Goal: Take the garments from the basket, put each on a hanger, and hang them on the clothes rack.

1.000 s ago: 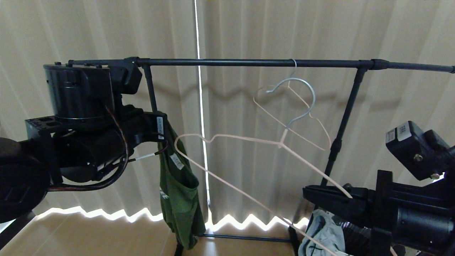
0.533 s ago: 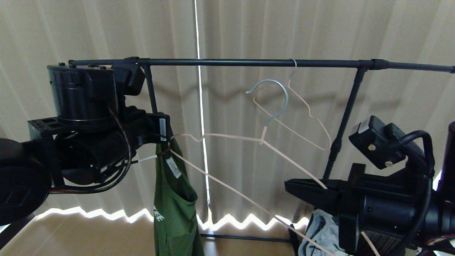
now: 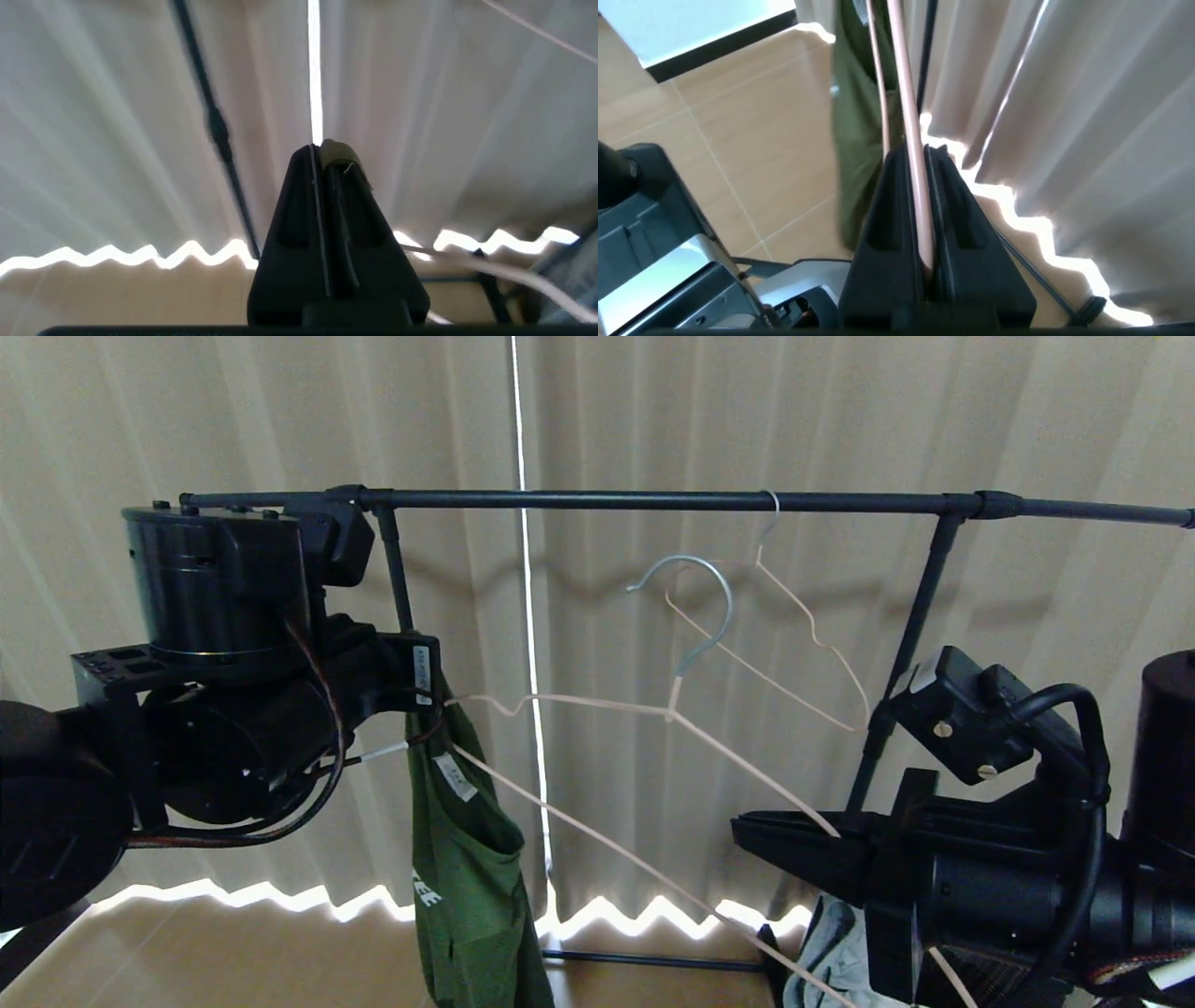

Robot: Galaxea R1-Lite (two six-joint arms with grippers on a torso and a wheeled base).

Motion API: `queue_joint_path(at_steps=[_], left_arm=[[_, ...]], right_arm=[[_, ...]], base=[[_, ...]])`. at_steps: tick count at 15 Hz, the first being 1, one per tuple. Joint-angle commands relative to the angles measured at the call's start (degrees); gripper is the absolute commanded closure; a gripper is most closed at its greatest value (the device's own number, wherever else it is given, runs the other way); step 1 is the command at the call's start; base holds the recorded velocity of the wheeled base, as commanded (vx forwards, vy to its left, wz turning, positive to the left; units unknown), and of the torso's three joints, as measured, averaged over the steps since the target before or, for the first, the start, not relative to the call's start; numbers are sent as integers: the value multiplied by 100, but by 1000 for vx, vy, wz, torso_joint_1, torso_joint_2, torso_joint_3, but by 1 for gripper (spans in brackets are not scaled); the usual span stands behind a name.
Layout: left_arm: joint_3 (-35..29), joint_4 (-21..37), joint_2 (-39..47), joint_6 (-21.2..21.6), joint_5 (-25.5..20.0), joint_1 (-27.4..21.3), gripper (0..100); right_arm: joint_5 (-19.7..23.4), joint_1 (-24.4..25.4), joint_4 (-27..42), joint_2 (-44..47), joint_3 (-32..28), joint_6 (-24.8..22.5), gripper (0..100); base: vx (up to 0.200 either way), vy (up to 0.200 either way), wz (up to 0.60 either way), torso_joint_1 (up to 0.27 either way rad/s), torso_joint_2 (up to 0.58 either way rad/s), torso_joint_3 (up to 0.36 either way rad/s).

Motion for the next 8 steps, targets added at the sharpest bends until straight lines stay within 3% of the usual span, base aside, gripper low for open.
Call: queue_joint_path(at_steps=[1, 8], left_arm=[[18, -3, -12, -1, 11, -14, 100], [-35, -3, -3, 16, 64, 91, 100]], right_arm=[[7, 47, -8, 13, -50, -7, 100], [7, 126, -8, -13, -76, 2, 100]], base=[[0, 0, 0, 0, 0, 0], [0, 0, 0, 0, 0, 0]])
